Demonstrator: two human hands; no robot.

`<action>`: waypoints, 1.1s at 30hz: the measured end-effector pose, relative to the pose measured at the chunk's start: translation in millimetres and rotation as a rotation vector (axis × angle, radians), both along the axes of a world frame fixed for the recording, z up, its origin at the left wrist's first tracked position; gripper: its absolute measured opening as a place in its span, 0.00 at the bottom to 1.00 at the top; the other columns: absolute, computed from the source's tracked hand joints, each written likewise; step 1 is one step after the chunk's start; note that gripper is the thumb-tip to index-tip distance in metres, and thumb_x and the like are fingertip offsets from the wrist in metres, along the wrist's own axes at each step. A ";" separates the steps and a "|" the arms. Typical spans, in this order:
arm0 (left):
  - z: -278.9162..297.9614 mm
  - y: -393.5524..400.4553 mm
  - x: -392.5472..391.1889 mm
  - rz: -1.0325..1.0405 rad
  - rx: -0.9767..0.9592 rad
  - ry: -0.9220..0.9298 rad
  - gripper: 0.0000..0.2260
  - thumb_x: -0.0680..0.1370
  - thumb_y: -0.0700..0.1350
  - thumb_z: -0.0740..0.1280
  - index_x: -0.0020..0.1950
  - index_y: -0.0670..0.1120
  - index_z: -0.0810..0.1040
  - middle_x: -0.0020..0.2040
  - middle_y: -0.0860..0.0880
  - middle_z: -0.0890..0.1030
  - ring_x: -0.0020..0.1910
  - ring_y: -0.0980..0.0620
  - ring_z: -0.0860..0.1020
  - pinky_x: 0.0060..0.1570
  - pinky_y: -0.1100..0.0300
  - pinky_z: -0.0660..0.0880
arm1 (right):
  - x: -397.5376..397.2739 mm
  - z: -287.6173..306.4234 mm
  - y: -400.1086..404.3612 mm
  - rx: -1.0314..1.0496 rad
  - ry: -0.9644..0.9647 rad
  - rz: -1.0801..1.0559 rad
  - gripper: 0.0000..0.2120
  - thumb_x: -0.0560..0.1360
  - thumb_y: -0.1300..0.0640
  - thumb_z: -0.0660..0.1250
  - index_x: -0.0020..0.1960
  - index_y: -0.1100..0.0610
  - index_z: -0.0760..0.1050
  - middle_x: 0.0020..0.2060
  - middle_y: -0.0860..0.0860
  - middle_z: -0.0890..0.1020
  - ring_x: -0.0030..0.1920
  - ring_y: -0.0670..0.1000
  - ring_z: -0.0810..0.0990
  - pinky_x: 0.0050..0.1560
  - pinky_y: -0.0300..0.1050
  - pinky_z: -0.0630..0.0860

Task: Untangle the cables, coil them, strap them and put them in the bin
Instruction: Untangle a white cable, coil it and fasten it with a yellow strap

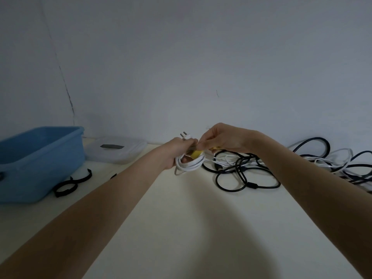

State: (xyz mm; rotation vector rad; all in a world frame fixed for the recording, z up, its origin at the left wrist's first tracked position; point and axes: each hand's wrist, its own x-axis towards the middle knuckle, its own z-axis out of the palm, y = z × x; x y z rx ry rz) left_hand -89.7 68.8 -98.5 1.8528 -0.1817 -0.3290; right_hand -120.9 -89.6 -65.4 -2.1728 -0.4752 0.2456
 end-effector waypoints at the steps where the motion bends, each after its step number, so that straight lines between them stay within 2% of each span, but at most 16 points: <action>1: 0.0 -1.8 -1.5 -0.015 0.005 0.000 0.10 0.79 0.46 0.62 0.41 0.43 0.76 0.36 0.47 0.79 0.33 0.53 0.76 0.33 0.64 0.72 | 1.2 -0.2 0.1 -0.050 -0.028 -0.015 0.06 0.74 0.62 0.68 0.47 0.63 0.82 0.32 0.49 0.81 0.34 0.42 0.75 0.41 0.34 0.72; 3: 0.8 -5.3 -5.8 -0.033 0.033 -0.004 0.12 0.81 0.46 0.60 0.40 0.44 0.74 0.33 0.48 0.76 0.28 0.55 0.74 0.26 0.66 0.69 | 3.8 -1.8 2.0 -0.142 -0.077 -0.026 0.05 0.73 0.61 0.69 0.47 0.60 0.83 0.35 0.51 0.82 0.39 0.48 0.75 0.49 0.40 0.72; 4: 1.0 -6.4 -6.1 -0.033 0.048 -0.007 0.13 0.81 0.46 0.59 0.39 0.44 0.73 0.32 0.48 0.74 0.26 0.55 0.72 0.22 0.67 0.67 | 3.9 -2.4 4.2 -0.192 -0.095 -0.030 0.06 0.73 0.60 0.69 0.47 0.60 0.83 0.35 0.53 0.81 0.38 0.49 0.74 0.48 0.41 0.72; 6: 1.5 -8.3 -6.0 -0.031 0.083 -0.005 0.13 0.82 0.46 0.58 0.40 0.44 0.72 0.32 0.48 0.72 0.26 0.55 0.69 0.19 0.68 0.65 | 2.0 -2.8 8.5 -0.308 -0.115 -0.037 0.08 0.73 0.59 0.69 0.50 0.60 0.83 0.33 0.54 0.78 0.32 0.46 0.70 0.37 0.35 0.69; 8: 1.1 -9.4 -5.5 -0.031 0.113 0.003 0.11 0.81 0.45 0.58 0.40 0.44 0.72 0.33 0.48 0.71 0.27 0.54 0.68 0.18 0.68 0.64 | -0.8 -2.3 11.5 -0.363 -0.095 -0.037 0.08 0.73 0.58 0.69 0.50 0.57 0.83 0.28 0.51 0.72 0.26 0.43 0.65 0.28 0.32 0.64; 10: 0.8 -9.7 -6.3 -0.028 0.134 0.009 0.10 0.81 0.44 0.58 0.41 0.44 0.73 0.33 0.47 0.72 0.28 0.54 0.69 0.18 0.69 0.65 | -1.9 -2.7 14.0 -0.399 -0.081 -0.044 0.07 0.72 0.57 0.71 0.49 0.53 0.84 0.24 0.46 0.68 0.23 0.43 0.62 0.26 0.34 0.61; 13: -0.5 -10.2 -6.8 -0.025 0.162 0.020 0.10 0.81 0.44 0.58 0.42 0.43 0.73 0.34 0.47 0.73 0.28 0.53 0.70 0.21 0.67 0.67 | 0.4 -5.6 17.7 -0.426 -0.121 -0.050 0.07 0.70 0.56 0.72 0.48 0.52 0.84 0.26 0.47 0.71 0.26 0.44 0.62 0.28 0.35 0.59; 17: -0.3 -8.6 -3.9 0.001 0.159 0.026 0.10 0.81 0.45 0.58 0.46 0.42 0.75 0.39 0.46 0.77 0.33 0.52 0.75 0.31 0.65 0.72 | 4.5 -9.5 19.3 -0.399 -0.229 -0.112 0.07 0.69 0.58 0.73 0.47 0.54 0.84 0.27 0.49 0.75 0.27 0.43 0.65 0.31 0.36 0.62; 20: 3.4 -7.2 -4.0 0.014 0.186 0.001 0.11 0.80 0.46 0.59 0.43 0.43 0.75 0.37 0.47 0.78 0.34 0.52 0.76 0.35 0.63 0.71 | 3.7 -9.8 17.9 -0.320 -0.254 -0.157 0.05 0.70 0.60 0.72 0.45 0.57 0.84 0.19 0.43 0.69 0.21 0.43 0.63 0.25 0.32 0.60; 23: 4.0 -5.9 -4.8 0.011 0.209 -0.001 0.11 0.80 0.47 0.59 0.40 0.44 0.73 0.37 0.47 0.76 0.33 0.52 0.74 0.33 0.64 0.70 | 0.7 -9.0 17.4 -0.270 -0.218 -0.180 0.06 0.70 0.59 0.73 0.43 0.61 0.83 0.21 0.47 0.67 0.22 0.44 0.61 0.24 0.34 0.59; 27: 0.6 -5.6 -5.8 -0.028 0.181 0.041 0.13 0.81 0.48 0.59 0.41 0.43 0.74 0.37 0.46 0.77 0.33 0.52 0.75 0.33 0.64 0.71 | -0.4 -7.3 14.7 -0.270 -0.232 -0.258 0.09 0.69 0.55 0.75 0.37 0.58 0.77 0.29 0.50 0.73 0.27 0.46 0.68 0.29 0.36 0.66; 30: 1.4 -4.8 -8.5 -0.041 0.124 0.080 0.11 0.80 0.47 0.61 0.41 0.42 0.73 0.34 0.47 0.74 0.24 0.56 0.72 0.22 0.68 0.68 | 0.3 -9.7 9.4 -0.197 -0.210 -0.268 0.11 0.69 0.55 0.74 0.35 0.58 0.74 0.29 0.51 0.73 0.26 0.47 0.69 0.29 0.38 0.67; 33: 1.9 -3.2 -9.4 -0.074 0.096 0.113 0.09 0.78 0.46 0.64 0.41 0.42 0.74 0.34 0.47 0.75 0.24 0.55 0.73 0.21 0.68 0.68 | -1.9 -11.5 5.6 -0.195 -0.166 -0.253 0.12 0.71 0.54 0.72 0.35 0.58 0.72 0.29 0.50 0.75 0.25 0.45 0.71 0.29 0.35 0.68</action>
